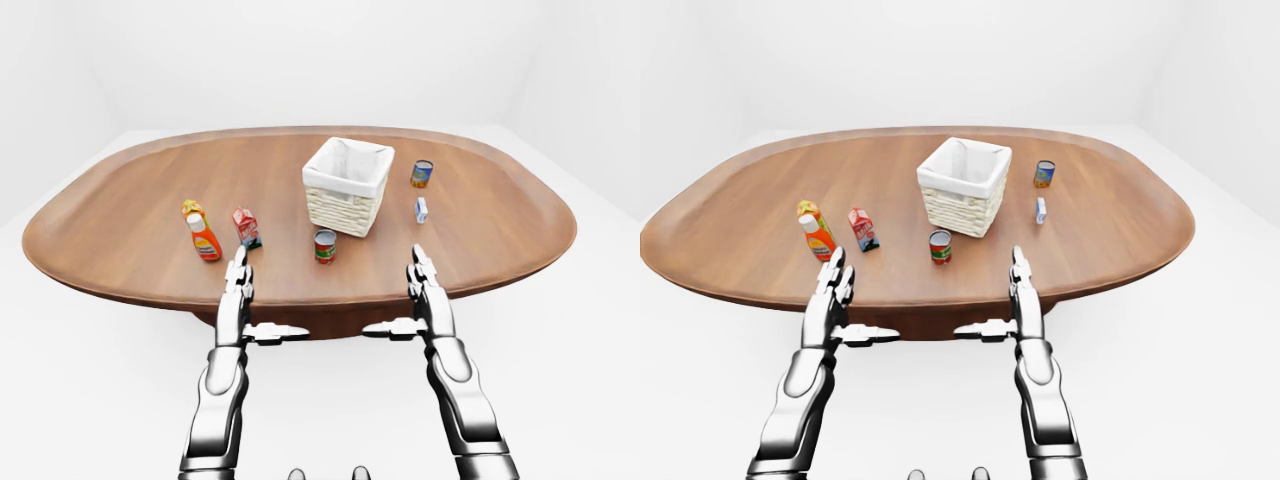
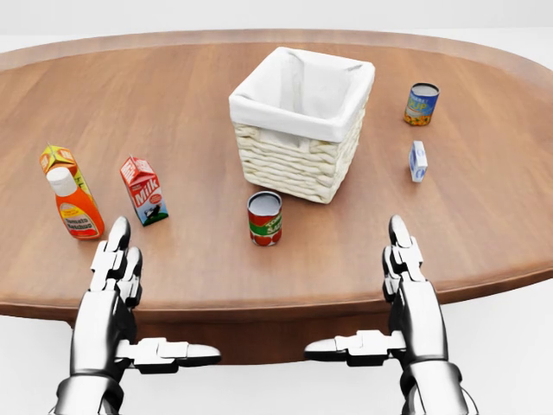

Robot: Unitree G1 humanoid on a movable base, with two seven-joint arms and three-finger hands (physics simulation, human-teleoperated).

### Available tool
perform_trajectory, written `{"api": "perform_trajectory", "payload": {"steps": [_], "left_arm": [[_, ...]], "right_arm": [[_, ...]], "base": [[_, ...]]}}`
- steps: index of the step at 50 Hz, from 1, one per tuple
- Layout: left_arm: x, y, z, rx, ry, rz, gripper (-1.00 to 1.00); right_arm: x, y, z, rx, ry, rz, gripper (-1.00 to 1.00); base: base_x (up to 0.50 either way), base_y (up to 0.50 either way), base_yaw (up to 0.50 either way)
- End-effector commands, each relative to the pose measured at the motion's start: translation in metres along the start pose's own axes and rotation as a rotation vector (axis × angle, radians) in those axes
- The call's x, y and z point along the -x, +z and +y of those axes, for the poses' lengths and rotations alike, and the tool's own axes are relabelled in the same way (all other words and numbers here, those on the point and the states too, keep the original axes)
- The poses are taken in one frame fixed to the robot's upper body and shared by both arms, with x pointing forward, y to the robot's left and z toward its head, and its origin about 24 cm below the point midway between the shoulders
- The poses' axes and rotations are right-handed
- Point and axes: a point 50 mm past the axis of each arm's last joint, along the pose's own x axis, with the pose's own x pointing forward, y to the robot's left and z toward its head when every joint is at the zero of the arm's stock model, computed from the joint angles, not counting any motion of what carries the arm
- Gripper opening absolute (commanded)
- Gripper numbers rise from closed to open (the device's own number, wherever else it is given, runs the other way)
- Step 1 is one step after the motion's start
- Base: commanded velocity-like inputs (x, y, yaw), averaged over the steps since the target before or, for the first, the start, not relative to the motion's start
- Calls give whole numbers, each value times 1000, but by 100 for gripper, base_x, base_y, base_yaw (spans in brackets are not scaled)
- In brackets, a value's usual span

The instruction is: Pick the milk and place it in the basket.

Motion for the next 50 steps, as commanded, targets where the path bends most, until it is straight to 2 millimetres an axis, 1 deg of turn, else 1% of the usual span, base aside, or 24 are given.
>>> {"api": "perform_trajectory", "payload": {"steps": [1,4,5,11,18,19,28,29,31,34,35,36,38,39,44,47,50], "left_arm": [[7,19,7,-42,4,-77,100],[10,24,7,-33,-2,-86,100],[10,25,7,-37,-4,-91,100],[12,33,9,-72,9,-129,100],[18,40,7,-92,-4,-157,100],[19,43,8,-102,-1,-170,100],[29,58,6,-93,-37,-202,100],[30,59,5,-93,-39,-206,100],[33,64,6,-93,-42,-221,100],[39,76,6,-93,-46,-272,100],[44,84,6,-101,-48,-303,100],[46,87,6,-98,-52,-318,100],[48,91,6,-103,-56,-337,100],[51,96,5,-78,-78,-359,100],[52,95,3,-112,-74,-349,100],[50,95,3,-114,-78,-353,100],[50,104,6,-121,-72,-393,100]], "right_arm": [[1,18,-8,92,-33,-66,100],[2,21,-5,76,12,-76,100],[4,22,-5,112,4,-82,100],[8,25,-3,108,17,-97,100],[11,35,-5,129,10,-141,100],[13,40,-5,138,10,-161,100],[17,52,-6,151,11,-211,100],[18,54,-6,152,12,-222,100],[25,71,-7,151,12,-296,100],[34,88,-7,158,15,-371,100],[38,95,-7,159,15,-406,100],[39,97,-7,159,15,-415,100],[40,99,-7,160,16,-421,100],[39,98,-7,156,18,-419,100],[39,100,-8,156,14,-427,100],[42,107,-10,160,10,-459,100],[41,107,-11,161,7,-459,100]], "base": [[0,0,0],[0,0,0],[0,0,0],[0,0,0],[0,0,0],[0,0,0],[0,0,0],[0,0,0],[0,0,0],[0,0,0],[0,0,0],[0,0,0],[0,0,0],[0,0,0],[0,0,0],[0,0,0],[0,0,0]]}}
